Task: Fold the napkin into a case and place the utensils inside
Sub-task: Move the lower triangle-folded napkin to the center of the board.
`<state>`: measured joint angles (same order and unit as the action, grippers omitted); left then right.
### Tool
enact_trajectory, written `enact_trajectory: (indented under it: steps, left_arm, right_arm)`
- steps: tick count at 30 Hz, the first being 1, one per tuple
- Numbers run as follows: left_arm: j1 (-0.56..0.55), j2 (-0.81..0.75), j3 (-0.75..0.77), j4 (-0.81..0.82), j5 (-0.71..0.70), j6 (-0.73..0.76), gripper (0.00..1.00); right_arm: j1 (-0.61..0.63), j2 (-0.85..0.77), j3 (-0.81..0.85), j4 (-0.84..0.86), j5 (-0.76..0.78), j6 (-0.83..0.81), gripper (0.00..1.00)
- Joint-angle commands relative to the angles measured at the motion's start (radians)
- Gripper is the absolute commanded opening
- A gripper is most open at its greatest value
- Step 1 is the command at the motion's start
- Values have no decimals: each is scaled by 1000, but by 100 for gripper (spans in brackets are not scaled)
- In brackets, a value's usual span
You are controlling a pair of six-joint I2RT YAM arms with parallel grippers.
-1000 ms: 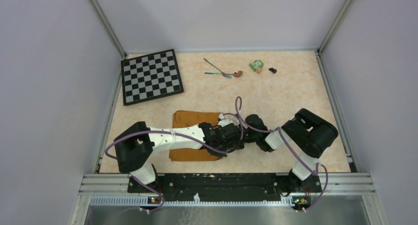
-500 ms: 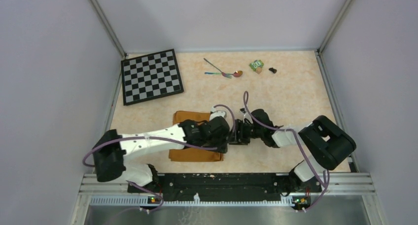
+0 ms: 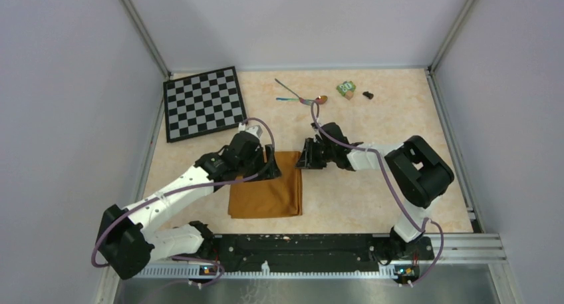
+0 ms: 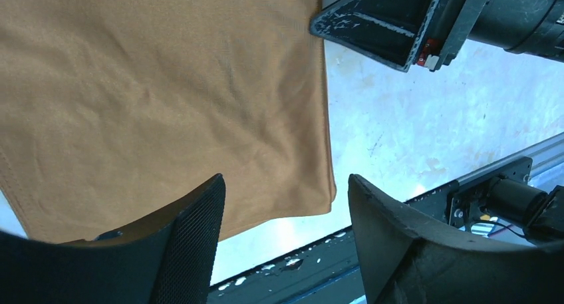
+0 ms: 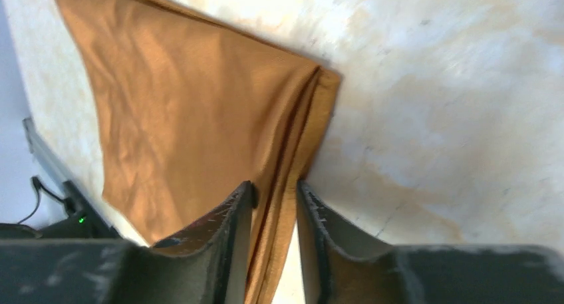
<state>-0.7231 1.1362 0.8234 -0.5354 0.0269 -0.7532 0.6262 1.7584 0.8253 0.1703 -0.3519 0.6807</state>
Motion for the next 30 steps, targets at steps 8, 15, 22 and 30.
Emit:
enact_trajectory:
  steps: [8,15,22,30]
  left_arm:
    - [292,21,-71,202,246,99,75]
    - [414,165,-37,361,292,51,74]
    - [469,256,21,373,270,60,73]
    - [504,358,82,368,300,68,72]
  right_arm:
    - [-82,155,213,-116,97,-205,0]
    - [-163,278,483,-352,-35,-427,21]
    - [-107,20,355,-481,-76,-378,41]
    - [-81,-66,130,-389,-231,-307,28]
